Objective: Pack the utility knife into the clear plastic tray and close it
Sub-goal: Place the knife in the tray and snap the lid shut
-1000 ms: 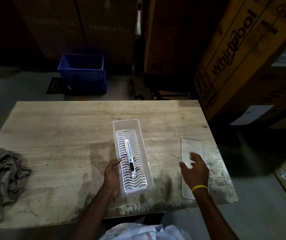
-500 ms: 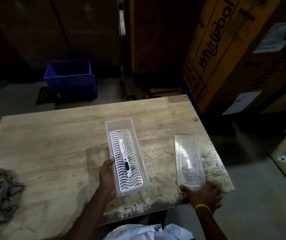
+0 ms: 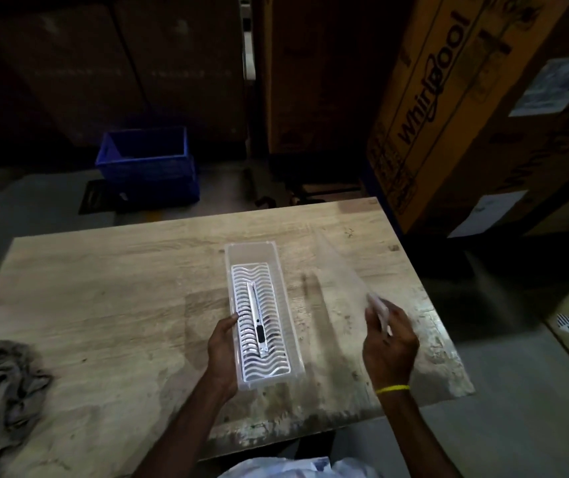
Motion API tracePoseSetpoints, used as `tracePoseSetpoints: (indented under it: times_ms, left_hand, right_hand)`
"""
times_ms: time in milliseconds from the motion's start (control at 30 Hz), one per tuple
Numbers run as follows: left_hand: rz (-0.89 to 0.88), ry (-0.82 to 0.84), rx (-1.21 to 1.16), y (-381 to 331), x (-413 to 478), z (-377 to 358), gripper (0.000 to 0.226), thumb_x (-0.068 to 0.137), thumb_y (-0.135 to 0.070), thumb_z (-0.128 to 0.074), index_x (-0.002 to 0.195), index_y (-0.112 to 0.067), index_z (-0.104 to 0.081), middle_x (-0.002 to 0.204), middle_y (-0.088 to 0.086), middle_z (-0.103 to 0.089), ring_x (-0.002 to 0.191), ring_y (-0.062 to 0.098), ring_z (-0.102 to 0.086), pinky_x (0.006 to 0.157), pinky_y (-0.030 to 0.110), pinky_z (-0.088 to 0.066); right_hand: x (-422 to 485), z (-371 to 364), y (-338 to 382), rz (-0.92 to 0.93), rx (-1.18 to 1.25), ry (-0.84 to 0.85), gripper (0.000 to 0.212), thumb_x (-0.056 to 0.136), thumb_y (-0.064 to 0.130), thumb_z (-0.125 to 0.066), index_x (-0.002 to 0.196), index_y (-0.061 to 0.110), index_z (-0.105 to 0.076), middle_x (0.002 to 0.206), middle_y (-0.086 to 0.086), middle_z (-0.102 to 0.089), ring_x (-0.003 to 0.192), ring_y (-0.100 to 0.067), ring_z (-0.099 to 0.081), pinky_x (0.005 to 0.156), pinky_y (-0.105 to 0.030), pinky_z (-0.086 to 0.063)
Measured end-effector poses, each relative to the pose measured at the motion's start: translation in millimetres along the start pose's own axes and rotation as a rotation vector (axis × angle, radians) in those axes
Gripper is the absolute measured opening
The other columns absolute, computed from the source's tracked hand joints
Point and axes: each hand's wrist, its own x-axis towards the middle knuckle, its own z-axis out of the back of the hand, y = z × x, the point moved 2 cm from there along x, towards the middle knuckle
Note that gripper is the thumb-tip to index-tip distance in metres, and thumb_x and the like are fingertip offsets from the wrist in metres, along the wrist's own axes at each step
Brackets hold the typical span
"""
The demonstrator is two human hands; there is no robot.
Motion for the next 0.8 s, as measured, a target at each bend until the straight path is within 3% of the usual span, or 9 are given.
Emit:
tracePoseSetpoints:
  times_ms: [67,167,233,300,367,467,567,633,800]
  left_hand:
    - [0.003,0.004,0.011,0,2,-2,0.078,0.037,-0.034,-0.089,0.107,-0.002,-0.073,0.09,0.019,-0.076,0.077,0.036,-0.073,0.076,0.046,-0.061]
    - [0.037,-0.003,-0.018,-2,-3,-13,0.045,0.064,-0.036,-0.07,0.09,-0.002,-0.079,0.08,0.018,-0.076,0.067,0.034,-0.073,0.065,0.042,-0.062]
    - [0.04,-0.037,0.018,-3,-5,-15,0.044,0.078,-0.036,-0.059,0.098,-0.002,-0.078,0.082,0.015,-0.077,0.069,0.031,-0.074,0.064,0.039,-0.062]
    - [-0.021,-0.101,0.152,-6,-4,-9,0.035,0.092,-0.04,-0.053,0.107,-0.013,-0.07,0.078,-0.001,-0.079,0.069,0.016,-0.075,0.06,0.029,-0.061]
    - [-0.041,-0.093,0.143,-9,-6,-9,0.03,0.102,-0.039,-0.041,0.101,-0.02,-0.064,0.07,-0.012,-0.077,0.062,0.004,-0.073,0.053,0.021,-0.058]
    - [-0.023,-0.081,0.15,-13,-9,-11,0.028,0.099,-0.037,-0.049,0.105,-0.017,-0.068,0.079,-0.007,-0.079,0.071,0.008,-0.075,0.058,0.025,-0.061]
    - [-0.036,0.104,-0.127,-15,-7,-16,0.052,0.057,-0.025,-0.091,0.101,0.0,-0.078,0.097,0.015,-0.078,0.084,0.026,-0.077,0.081,0.041,-0.061]
    - [-0.061,0.123,-0.194,-15,-5,-15,0.048,0.054,-0.023,-0.086,0.093,0.003,-0.079,0.096,0.021,-0.077,0.082,0.03,-0.076,0.078,0.041,-0.06]
    - [-0.051,0.012,-0.201,-19,6,-5,0.039,0.073,-0.029,-0.065,0.094,-0.001,-0.08,0.093,0.021,-0.077,0.078,0.03,-0.076,0.062,0.038,-0.063]
  right_hand:
    - [2,-11,26,0.239,-0.042,0.118,0.034,0.089,-0.005,-0.063,0.122,0.003,-0.069,0.123,-0.012,-0.07,0.116,-0.022,-0.066,0.101,-0.033,-0.052]
    - [-1,-32,58,0.49,-0.183,0.289,0.05,0.087,-0.006,-0.049,0.133,0.01,-0.063,0.136,-0.009,-0.064,0.129,-0.022,-0.058,0.109,-0.038,-0.047]
    - [-8,-48,75,0.606,-0.279,0.368,0.058,0.084,-0.001,-0.043,0.138,0.016,-0.06,0.139,-0.006,-0.062,0.132,-0.023,-0.056,0.111,-0.043,-0.045]
    - [-17,-66,85,0.704,-0.341,0.438,0.062,0.081,0.002,-0.044,0.138,0.019,-0.059,0.14,-0.004,-0.062,0.131,-0.025,-0.057,0.109,-0.046,-0.045]
    - [-26,-82,87,0.773,-0.412,0.49,0.06,0.08,0.006,-0.045,0.136,0.02,-0.061,0.138,-0.003,-0.064,0.127,-0.028,-0.06,0.105,-0.048,-0.047]
    - [-37,-97,88,0.819,-0.494,0.526,0.055,0.079,0.011,-0.046,0.129,0.02,-0.067,0.132,-0.003,-0.068,0.121,-0.03,-0.064,0.1,-0.051,-0.051]
    - [-46,-102,88,0.837,-0.521,0.553,0.055,0.078,0.012,-0.043,0.126,0.02,-0.069,0.129,-0.003,-0.07,0.119,-0.031,-0.065,0.097,-0.052,-0.053]
    - [-51,-102,86,0.845,-0.521,0.576,0.056,0.077,0.013,-0.042,0.125,0.02,-0.07,0.129,-0.002,-0.07,0.119,-0.031,-0.066,0.098,-0.053,-0.053]
    - [-60,-102,77,0.849,-0.52,0.609,0.057,0.078,0.011,-0.041,0.126,0.021,-0.069,0.131,-0.002,-0.069,0.122,-0.03,-0.064,0.1,-0.052,-0.052]
